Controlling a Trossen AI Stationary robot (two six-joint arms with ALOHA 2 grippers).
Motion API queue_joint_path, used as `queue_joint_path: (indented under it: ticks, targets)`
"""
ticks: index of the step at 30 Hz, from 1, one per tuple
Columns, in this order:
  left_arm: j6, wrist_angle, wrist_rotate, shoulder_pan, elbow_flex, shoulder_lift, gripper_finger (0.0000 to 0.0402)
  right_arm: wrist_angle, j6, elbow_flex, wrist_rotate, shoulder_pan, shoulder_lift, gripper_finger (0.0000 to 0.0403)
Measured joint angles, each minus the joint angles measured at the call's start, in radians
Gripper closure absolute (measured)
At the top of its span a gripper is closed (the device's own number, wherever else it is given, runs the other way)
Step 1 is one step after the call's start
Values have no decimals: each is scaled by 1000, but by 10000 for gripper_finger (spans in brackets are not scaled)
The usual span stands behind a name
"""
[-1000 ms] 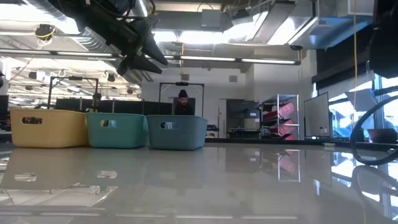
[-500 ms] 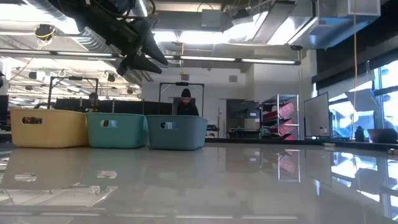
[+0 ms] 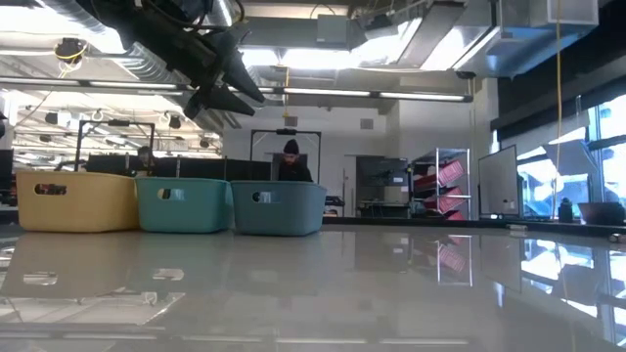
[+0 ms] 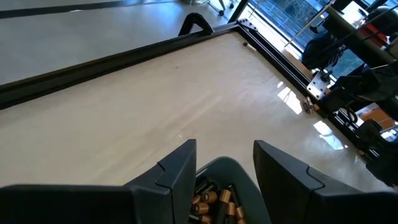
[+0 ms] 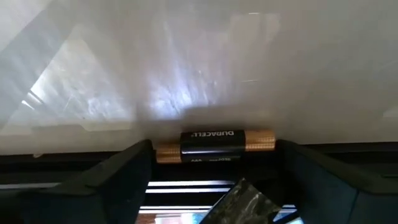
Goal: Sort batteries
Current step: Put the small black battery into the yellow bin
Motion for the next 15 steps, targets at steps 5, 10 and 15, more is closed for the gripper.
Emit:
queue_joint_path:
  ticks: [5,10,15]
  targets:
    - [17,-1,0,0,0,0,253,-11,-2,-1,24,8,0,138]
    - [40,-2,0,0,0,0,254,-39,-5,8,42,6,1,229]
    - [61,-2,0,1,0,0,254,-68,-9,58,62,8,8,230]
